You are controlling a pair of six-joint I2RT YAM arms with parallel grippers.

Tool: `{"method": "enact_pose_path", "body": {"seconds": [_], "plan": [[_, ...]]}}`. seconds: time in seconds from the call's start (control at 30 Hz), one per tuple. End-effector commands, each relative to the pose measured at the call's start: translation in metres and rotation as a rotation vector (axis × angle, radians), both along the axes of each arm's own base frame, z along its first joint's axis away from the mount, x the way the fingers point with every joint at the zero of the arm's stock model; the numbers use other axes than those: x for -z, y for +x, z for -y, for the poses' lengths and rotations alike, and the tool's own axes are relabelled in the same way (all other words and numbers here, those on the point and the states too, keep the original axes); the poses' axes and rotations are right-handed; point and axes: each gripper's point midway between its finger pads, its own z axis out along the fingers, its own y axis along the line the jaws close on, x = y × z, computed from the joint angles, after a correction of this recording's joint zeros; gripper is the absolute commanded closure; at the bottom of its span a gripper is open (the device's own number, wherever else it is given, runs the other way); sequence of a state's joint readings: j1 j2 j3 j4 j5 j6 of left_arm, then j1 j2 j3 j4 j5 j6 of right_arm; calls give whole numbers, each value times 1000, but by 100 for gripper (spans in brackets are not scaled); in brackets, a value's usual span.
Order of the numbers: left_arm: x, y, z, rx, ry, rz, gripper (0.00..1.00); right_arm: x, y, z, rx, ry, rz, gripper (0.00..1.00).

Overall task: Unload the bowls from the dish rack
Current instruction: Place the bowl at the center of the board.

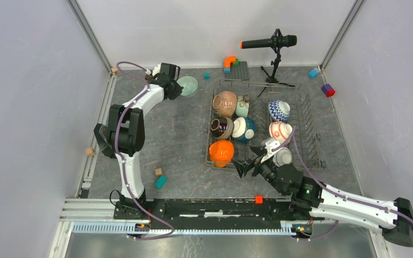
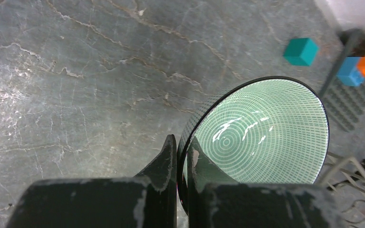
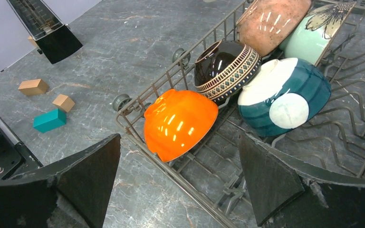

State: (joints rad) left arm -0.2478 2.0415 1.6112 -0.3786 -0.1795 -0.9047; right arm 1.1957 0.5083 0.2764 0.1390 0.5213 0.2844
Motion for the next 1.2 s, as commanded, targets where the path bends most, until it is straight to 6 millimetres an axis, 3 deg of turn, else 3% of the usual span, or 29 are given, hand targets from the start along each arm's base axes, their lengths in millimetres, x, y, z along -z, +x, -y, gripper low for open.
{"method": "enact_pose_path", "body": {"seconds": [0.0, 0.4, 0.8, 0.97, 1.17], "plan": [[-22, 35, 5, -31, -44, 112, 98, 2, -1, 4, 6, 55, 19, 2], [13, 46, -3, -33, 47, 49, 98, 33, 1, 5, 6, -34, 11, 2], [27, 45, -9, -16, 82, 16, 93, 38, 1, 8, 12, -55, 13, 2], [29, 40, -7, 2, 77, -5, 79, 31, 0, 8, 5, -33, 17, 2], [16, 34, -5, 36, 77, 12, 45, 25, -1, 10, 5, -46, 23, 2]]}}
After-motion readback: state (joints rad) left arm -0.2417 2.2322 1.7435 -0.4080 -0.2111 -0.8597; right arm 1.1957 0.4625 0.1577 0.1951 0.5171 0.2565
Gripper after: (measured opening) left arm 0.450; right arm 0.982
